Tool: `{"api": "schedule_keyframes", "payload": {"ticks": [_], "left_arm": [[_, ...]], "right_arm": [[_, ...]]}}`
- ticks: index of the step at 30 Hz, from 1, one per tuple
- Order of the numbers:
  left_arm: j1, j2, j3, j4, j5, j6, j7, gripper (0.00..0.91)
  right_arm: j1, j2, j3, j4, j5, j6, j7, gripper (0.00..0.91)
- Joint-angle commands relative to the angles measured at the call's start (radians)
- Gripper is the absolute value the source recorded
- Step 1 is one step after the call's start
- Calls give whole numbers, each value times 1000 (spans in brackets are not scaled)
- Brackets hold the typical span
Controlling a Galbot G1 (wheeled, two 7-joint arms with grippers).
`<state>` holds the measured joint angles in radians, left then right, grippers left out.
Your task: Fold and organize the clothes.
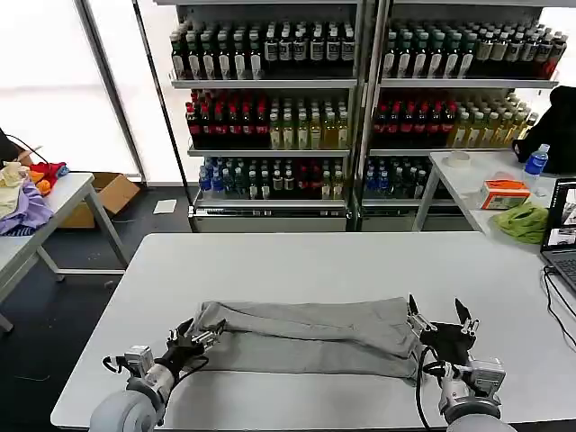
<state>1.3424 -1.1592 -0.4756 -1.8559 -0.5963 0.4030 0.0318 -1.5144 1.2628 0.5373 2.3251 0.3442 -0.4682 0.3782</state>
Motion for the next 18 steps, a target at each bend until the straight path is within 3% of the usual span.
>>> {"api": "schedule_keyframes", "payload": {"ticks": [1, 18], "left_arm": [[7, -28, -3, 21, -2, 5, -3, 20], [-11, -26, -16, 52, 22, -37, 13, 0]], "right_arm": [[0, -2, 8, 24, 4, -2, -2, 907], [57, -26, 40, 15, 72, -29, 17, 907]]}}
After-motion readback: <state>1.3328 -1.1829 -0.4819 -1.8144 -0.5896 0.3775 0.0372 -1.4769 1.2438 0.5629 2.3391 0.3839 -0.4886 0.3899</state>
